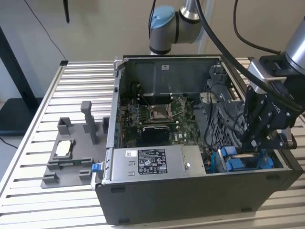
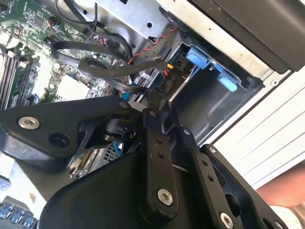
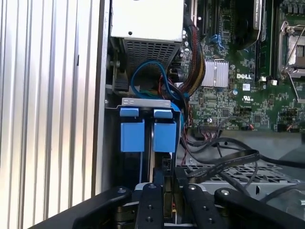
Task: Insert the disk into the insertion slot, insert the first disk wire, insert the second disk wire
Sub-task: 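Insert the second disk wire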
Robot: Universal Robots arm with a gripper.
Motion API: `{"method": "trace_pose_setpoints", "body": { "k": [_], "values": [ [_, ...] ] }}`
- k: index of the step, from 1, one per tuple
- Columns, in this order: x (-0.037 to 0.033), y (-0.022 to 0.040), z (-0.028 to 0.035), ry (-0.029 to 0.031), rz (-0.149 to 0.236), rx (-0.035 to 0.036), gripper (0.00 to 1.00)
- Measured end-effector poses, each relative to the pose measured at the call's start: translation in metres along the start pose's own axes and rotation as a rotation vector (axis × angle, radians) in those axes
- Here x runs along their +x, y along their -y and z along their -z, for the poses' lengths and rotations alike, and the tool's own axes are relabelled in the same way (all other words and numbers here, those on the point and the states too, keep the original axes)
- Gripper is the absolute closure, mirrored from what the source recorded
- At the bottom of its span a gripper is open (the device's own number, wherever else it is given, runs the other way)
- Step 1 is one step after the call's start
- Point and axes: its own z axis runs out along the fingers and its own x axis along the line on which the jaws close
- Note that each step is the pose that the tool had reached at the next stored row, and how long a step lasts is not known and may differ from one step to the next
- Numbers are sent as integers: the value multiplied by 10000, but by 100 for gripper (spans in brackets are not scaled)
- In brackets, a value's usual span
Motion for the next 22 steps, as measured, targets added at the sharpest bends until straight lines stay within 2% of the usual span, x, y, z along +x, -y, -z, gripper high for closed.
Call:
{"method": "trace_pose_setpoints", "body": {
  "k": [15,22],
  "values": [
    [-24,-20,274,5,-30,2,76],
    [-27,-31,293,7,-31,3,76]
  ]
}}
